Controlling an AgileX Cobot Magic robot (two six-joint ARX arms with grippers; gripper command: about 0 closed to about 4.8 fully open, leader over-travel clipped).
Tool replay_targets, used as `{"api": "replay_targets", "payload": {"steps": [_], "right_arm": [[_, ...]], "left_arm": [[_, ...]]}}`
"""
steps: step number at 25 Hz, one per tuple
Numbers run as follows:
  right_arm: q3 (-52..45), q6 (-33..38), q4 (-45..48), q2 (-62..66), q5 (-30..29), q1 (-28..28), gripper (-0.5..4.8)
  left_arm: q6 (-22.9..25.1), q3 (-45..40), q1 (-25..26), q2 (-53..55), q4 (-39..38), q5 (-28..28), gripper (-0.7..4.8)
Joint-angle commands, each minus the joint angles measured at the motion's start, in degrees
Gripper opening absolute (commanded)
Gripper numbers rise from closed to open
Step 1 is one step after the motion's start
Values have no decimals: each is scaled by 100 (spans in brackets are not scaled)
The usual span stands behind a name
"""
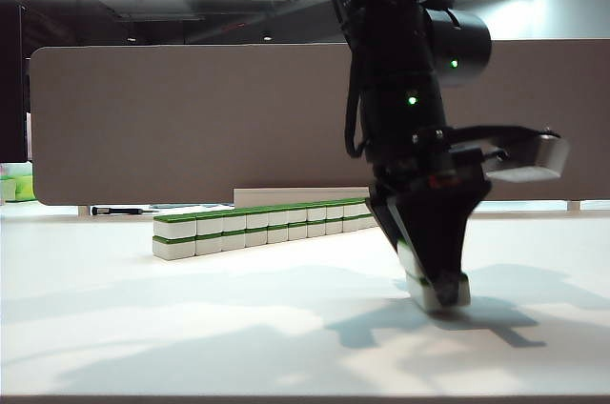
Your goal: Take a mahjong tile from the mahjong wall and then place it on the table close to you.
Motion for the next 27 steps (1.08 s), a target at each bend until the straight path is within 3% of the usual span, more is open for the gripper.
{"api": "replay_targets", "payload": {"steps": [1, 8, 10, 16, 20, 27], "right_arm": [[24, -17, 116, 0, 28, 4, -1], [24, -17, 118, 0, 26, 4, -1], [24, -17, 118, 0, 28, 4, -1], [24, -17, 118, 0, 28, 4, -1], [24, -17, 118, 0, 28, 4, -1], [24, -17, 118, -2, 28, 4, -1]], "left_arm": [[24, 2, -44, 85, -9, 35, 214], [20, 7, -44, 103, -24, 22, 220], [20, 7, -46, 103, -20, 24, 291], [22, 7, -46, 103, -11, -13, 298], [20, 35, -44, 83, -42, -33, 408], [20, 457, -37, 76, -632, -289, 409]]}}
